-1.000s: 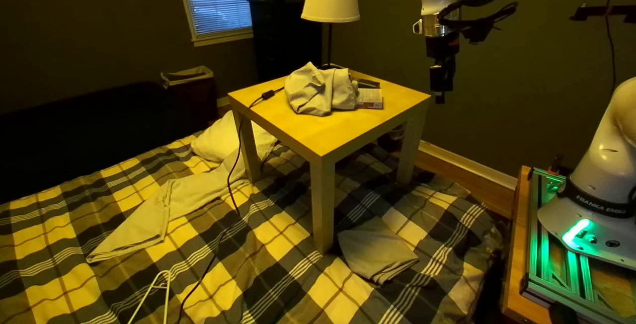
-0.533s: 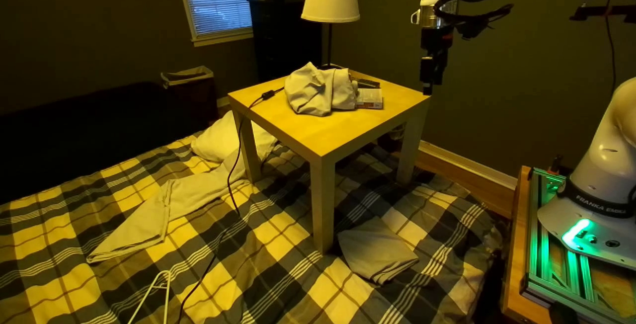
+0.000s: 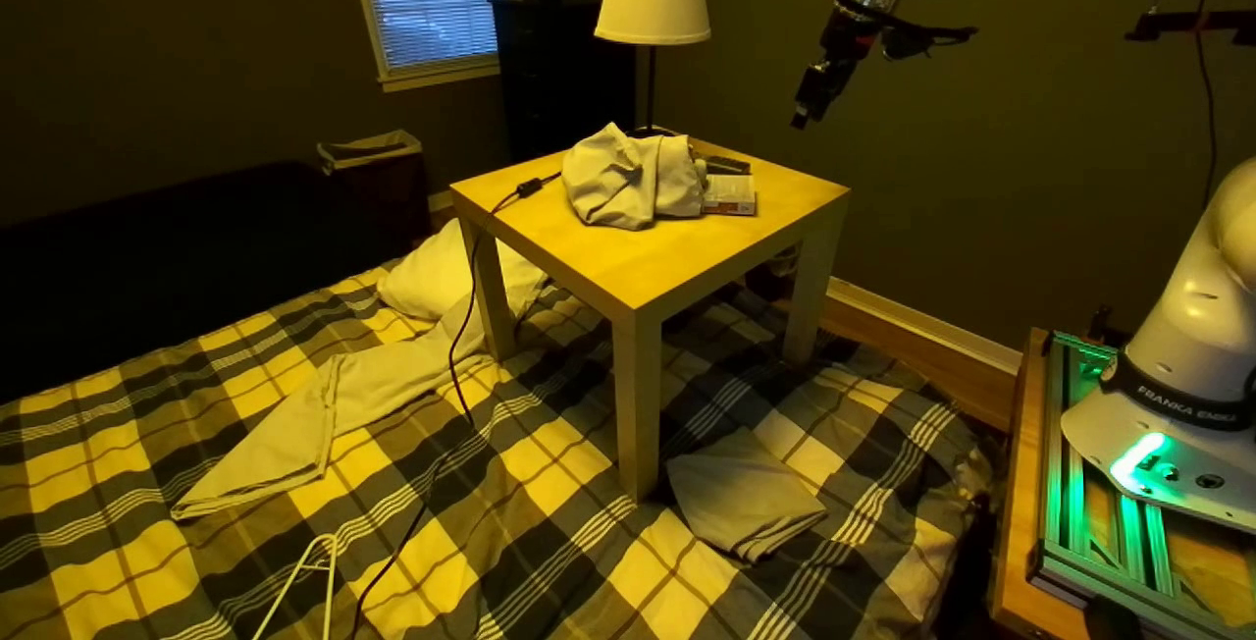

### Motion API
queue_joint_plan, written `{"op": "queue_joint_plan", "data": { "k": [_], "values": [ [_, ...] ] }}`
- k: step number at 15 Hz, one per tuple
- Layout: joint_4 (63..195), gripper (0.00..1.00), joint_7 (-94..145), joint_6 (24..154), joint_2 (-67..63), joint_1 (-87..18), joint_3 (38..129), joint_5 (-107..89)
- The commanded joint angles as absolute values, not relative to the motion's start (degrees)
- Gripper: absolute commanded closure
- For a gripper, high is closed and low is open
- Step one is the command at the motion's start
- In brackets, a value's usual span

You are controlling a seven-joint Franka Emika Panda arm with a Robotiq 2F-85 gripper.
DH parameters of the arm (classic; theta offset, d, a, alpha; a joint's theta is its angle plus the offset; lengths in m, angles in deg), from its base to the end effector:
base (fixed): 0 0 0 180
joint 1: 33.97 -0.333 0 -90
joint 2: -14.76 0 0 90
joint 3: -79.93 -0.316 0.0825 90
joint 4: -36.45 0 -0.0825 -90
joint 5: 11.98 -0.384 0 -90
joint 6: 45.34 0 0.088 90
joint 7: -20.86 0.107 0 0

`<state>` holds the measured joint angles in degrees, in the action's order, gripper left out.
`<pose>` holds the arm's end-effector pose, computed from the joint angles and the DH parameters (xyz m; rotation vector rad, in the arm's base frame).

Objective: Press a button on the remote controller

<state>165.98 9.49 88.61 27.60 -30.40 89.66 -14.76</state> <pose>0.4924 -0.1192 0.4830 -3.0910 0.0983 -0.4786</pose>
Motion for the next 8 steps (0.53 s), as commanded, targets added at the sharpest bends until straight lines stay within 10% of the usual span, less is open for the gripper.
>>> {"op": "queue_joint_plan", "data": {
  "k": [1,8],
  "values": [
    [164.37,0.58,4.15,97.28,22.78,-30.63,90.97,-20.16],
    [162.85,1.0,0.4,109.56,16.41,-31.11,89.2,-27.17]
  ]
}}
